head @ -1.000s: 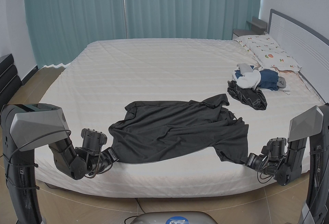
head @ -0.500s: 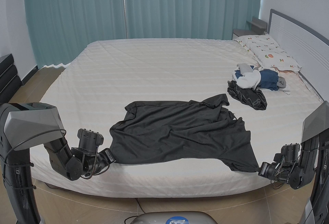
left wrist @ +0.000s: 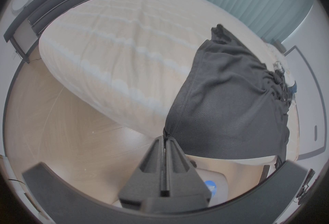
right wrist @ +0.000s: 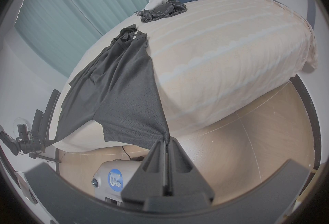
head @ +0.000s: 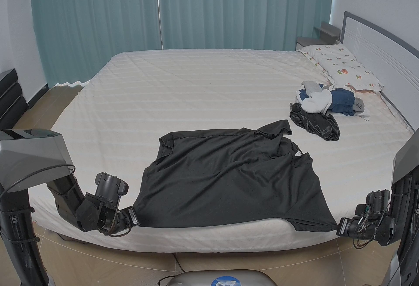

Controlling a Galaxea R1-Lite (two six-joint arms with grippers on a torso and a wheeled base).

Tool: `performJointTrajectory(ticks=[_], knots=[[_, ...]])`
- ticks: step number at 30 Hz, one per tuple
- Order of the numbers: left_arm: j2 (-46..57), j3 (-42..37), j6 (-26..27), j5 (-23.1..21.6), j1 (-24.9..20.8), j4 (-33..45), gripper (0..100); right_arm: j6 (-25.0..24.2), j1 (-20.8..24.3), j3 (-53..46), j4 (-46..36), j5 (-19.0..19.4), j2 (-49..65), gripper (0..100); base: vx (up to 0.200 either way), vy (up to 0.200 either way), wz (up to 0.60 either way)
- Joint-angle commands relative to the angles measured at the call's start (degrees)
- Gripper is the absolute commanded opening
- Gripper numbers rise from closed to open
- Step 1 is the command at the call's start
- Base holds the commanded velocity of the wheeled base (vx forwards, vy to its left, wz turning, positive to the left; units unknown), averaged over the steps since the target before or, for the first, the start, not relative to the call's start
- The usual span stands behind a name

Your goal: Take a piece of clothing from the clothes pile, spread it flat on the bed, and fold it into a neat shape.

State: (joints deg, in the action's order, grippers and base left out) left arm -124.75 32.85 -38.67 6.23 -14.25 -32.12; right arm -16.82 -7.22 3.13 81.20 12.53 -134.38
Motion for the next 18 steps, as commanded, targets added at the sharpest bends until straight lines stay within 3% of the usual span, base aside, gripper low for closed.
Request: performJointTrajectory(ticks=[1,10,11,13,14,18], knots=[[0.9,0.5,0.6,0.3,-0.1,2.1,0,0.9,-0.1,-1.3,-0.5,-0.2,-0.6,0,0.000,0.000,0.00],[-0.1,1.2,0.2,-0.5,-0.2,-0.4,0,2.0,0.0,-1.3,4.9,-0.7,-5.0,0,0.000,0.000,0.00],[-0.2,1.2,0.1,-0.5,-0.2,-1.2,0,2.0,0.2,-1.0,5.0,-0.7,-5.1,100,0.000,0.000,0.00],[-0.8,0.9,0.1,-0.5,-0.2,-2.5,0,2.0,0.4,-0.5,5.2,-0.7,-5.5,100,0.000,0.000,0.00],[-0.8,0.9,0.1,-0.5,-0.2,-2.8,100,2.0,0.4,-0.3,5.3,-0.7,-5.6,100,0.000,0.000,0.00],[-0.8,1.1,-0.4,-0.6,-0.1,-3.9,100,1.4,-0.2,0.8,5.5,-0.6,-4.1,100,0.000,0.000,0.00]])
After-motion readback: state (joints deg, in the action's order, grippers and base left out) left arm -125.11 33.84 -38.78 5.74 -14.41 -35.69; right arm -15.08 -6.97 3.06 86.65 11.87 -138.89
